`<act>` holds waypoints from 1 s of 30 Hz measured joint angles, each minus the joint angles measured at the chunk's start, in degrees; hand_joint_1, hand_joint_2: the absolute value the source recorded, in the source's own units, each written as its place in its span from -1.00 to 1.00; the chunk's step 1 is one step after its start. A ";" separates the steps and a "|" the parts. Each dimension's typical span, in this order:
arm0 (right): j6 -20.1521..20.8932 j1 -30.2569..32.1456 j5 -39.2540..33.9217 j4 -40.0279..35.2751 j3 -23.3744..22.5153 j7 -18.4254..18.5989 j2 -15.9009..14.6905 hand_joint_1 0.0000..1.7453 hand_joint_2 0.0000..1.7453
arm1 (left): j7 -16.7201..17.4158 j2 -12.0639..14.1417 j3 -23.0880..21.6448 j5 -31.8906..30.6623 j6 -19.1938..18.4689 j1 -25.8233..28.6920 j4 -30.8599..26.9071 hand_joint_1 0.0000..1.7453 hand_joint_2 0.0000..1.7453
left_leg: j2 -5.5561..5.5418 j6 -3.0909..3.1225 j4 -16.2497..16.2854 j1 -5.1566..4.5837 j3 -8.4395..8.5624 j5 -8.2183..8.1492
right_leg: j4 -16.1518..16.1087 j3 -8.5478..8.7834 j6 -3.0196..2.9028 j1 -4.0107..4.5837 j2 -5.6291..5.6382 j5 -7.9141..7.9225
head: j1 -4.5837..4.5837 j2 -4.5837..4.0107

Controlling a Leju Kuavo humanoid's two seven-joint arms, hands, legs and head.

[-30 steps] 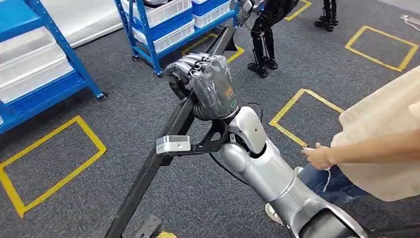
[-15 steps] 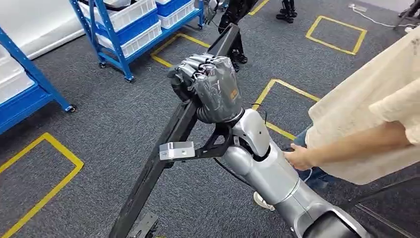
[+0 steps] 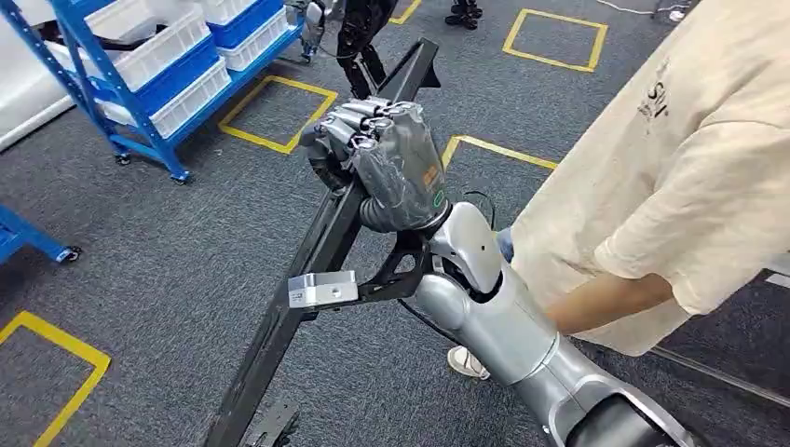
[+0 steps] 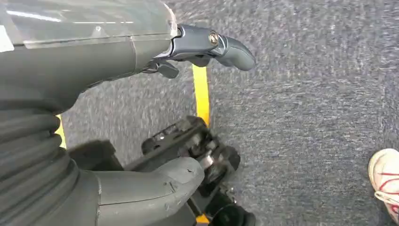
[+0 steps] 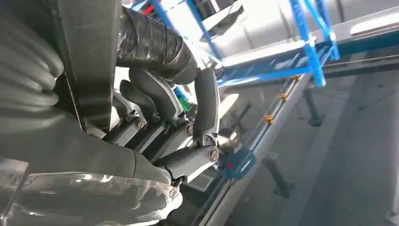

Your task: Take the parts from the cabinet and place them on the table.

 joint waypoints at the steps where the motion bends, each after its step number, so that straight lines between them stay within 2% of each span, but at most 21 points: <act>1: 0.00 -0.02 -0.02 0.00 0.00 0.00 0.07 1.00 1.00 | -0.04 0.09 0.00 0.00 0.00 -0.03 -0.02 -1.00 1.00 | -1.89 0.26 -4.99 0.04 2.04 2.48 | 0.34 -0.01 0.25 -0.14 0.73 -0.23 | 0.00 0.00; 2: 0.00 0.00 -0.02 0.04 0.02 0.00 0.09 1.00 1.00 | -0.02 0.22 0.00 0.00 0.02 -0.03 -0.02 -1.00 1.00 | -4.53 0.58 -6.35 0.10 2.62 1.63 | 0.59 -0.25 0.55 0.06 1.24 -0.39 | 0.02 0.00; 4: 0.02 0.02 0.00 0.04 0.15 -0.02 0.13 1.00 1.00 | -0.06 0.22 0.02 -0.02 0.00 0.04 -0.02 -1.00 1.00 | -3.92 0.60 -7.21 -0.16 3.05 1.68 | 0.78 -0.92 1.19 -0.47 2.46 -0.16 | 0.04 0.00; 6: 0.00 0.04 -0.02 0.02 0.17 -0.02 0.11 1.00 1.00 | -0.07 0.15 0.02 -0.02 0.00 -0.10 -0.02 -1.00 1.00 | -2.76 1.17 -7.58 -0.13 3.21 2.00 | 0.35 -1.13 1.92 -0.55 3.84 0.19 | 0.02 0.00; 7: 0.00 0.05 0.00 0.00 0.17 -0.02 0.11 1.00 1.00 | -0.13 -0.07 0.02 -0.02 -0.02 -0.25 -0.02 -1.00 1.00 | -1.86 1.74 -8.36 0.54 3.45 2.44 | 0.58 -1.25 2.01 -0.51 3.14 -0.17 | -0.02 0.00; 8: -0.04 -0.19 -0.02 -0.04 0.15 -0.04 0.09 1.00 1.00 | -0.20 0.02 0.02 -0.02 0.00 -0.42 -0.11 -1.00 1.00 | -1.26 2.03 -8.72 0.34 3.69 2.56 | 2.22 -2.00 2.19 0.03 -0.73 -1.44 | 0.13 0.00; 9: -0.04 -0.23 -0.02 0.00 0.17 -0.04 0.11 1.00 1.00 | -0.37 -0.07 0.02 -0.02 -0.02 -0.44 -0.11 -1.00 1.00 | -0.51 2.20 -8.85 0.26 3.77 2.56 | 5.87 -3.85 2.41 -0.15 -2.92 -3.52 | 0.24 0.00; 11: -0.04 0.14 0.00 0.02 0.26 -0.02 0.09 1.00 1.00 | -0.37 0.02 0.02 -0.09 -0.02 -0.12 -0.13 -1.00 1.00 | 1.13 2.39 -8.84 0.13 3.91 2.30 | 14.27 -8.16 2.87 -0.51 -4.36 -6.80 | 0.28 0.00; 12: -0.07 0.46 0.09 0.11 0.28 -0.02 0.04 1.00 1.00 | -0.31 0.07 0.02 -0.13 0.00 0.04 -0.13 -1.00 1.00 | 1.90 2.36 -8.81 0.13 3.96 2.17 | 16.63 -9.54 3.02 -0.71 -4.60 -7.12 | 0.31 0.00; 13: -0.07 0.77 0.18 0.20 0.31 -0.02 0.00 1.00 1.00 | -0.24 0.07 0.02 -0.13 0.00 0.13 -0.13 -1.00 1.00 | 2.64 2.31 -8.80 0.14 4.07 2.03 | 16.44 -9.63 3.14 -0.91 -4.79 -6.19 | 0.31 0.00; 15: -0.04 0.96 0.22 0.37 0.42 -0.04 0.00 1.00 1.00 | -0.24 0.04 0.02 -0.04 0.02 0.18 -0.13 -1.00 1.00 | 4.07 2.04 -8.74 0.15 4.58 1.61 | 8.56 -5.61 3.11 -1.02 -5.80 -1.33 | 0.31 0.00; 16: -0.04 0.90 0.35 0.37 0.46 -0.04 0.02 1.00 1.00 | -0.26 0.02 0.02 0.04 0.04 0.20 -0.13 -1.00 1.00 | 4.57 1.83 -8.72 0.14 4.96 1.31 | 3.60 -2.84 2.85 -0.87 -7.50 0.82 | 0.31 0.00; 17: -0.02 0.78 0.42 0.39 0.46 -0.04 0.02 1.00 1.00 | -0.31 0.02 0.02 0.07 0.07 0.27 -0.13 -1.00 1.00 | 5.07 1.48 -8.74 -0.05 5.27 1.06 | 0.50 -1.27 2.67 -0.29 -10.51 0.57 | 0.31 0.00; 21: 0.44 0.64 0.77 0.87 0.70 -0.13 0.39 1.00 1.00 | -0.46 -0.22 0.04 0.70 0.18 0.43 -0.13 -1.00 1.00 | 7.79 0.18 -8.92 -0.49 6.14 0.33 | -0.01 -1.23 1.51 0.45 -7.89 0.38 | 0.31 0.00; 22: 0.53 0.65 0.79 0.92 0.79 -0.13 0.50 1.00 1.00 | -0.48 -0.42 0.04 0.77 0.17 0.37 -0.13 -1.00 1.00 | 7.10 -0.29 -8.63 -0.17 6.01 -0.24 | -0.64 -0.68 0.88 -0.36 -7.14 0.72 | 0.22 0.00; 23: 0.59 0.37 0.81 1.05 0.81 -0.15 0.59 1.00 1.00 | -0.52 -0.42 0.04 0.83 0.17 0.30 -0.15 -1.00 1.00 | 4.17 -0.34 -7.16 0.09 5.72 -1.29 | -0.80 -0.59 0.79 -0.35 -6.52 0.75 | 0.31 0.00; 24: 0.68 0.15 0.90 1.25 0.92 -0.15 0.90 1.00 1.00 | -0.55 -0.44 0.04 0.83 0.15 0.38 -0.15 -1.00 1.00 | 2.54 -0.32 -3.87 0.11 4.20 -3.30 | -0.77 -0.58 0.36 -0.37 -5.99 0.81 | 0.13 0.00; 26: 0.68 0.21 0.90 1.55 1.20 -0.15 1.18 1.00 1.00 | -0.55 -0.57 0.02 0.77 -0.04 0.98 -0.15 -1.00 1.00 | 1.15 -0.48 5.33 0.14 -0.53 -7.22 | -0.75 -0.53 0.05 -0.28 -4.39 0.69 | 0.20 0.00; 27: 0.68 0.33 0.90 1.77 1.31 -0.13 1.18 1.00 1.00 | -0.52 -0.68 0.04 0.72 -0.18 1.28 -0.15 -1.00 1.00 | 0.87 -0.53 8.98 0.14 -2.73 -7.92 | -0.63 -0.53 0.02 -0.22 -3.42 0.67 | 0.22 0.00; 28: 0.68 0.45 0.90 1.95 1.36 -0.13 1.18 1.00 1.00 | -0.52 -0.77 0.02 0.57 -0.24 1.45 -0.15 -1.00 1.00 | 0.85 -0.48 9.50 0.14 -3.50 -6.98 | -0.48 -0.51 0.01 -0.21 -2.50 0.63 | 0.22 0.00; 30: 0.68 0.54 0.90 2.08 1.40 -0.13 1.18 1.00 1.00 | -0.52 -0.98 0.02 0.50 -0.35 1.46 -0.15 -1.00 1.00 | 0.51 -0.29 3.35 0.17 -1.40 -2.10 | -0.13 -0.38 0.20 -0.30 -0.76 0.44 | 0.22 0.00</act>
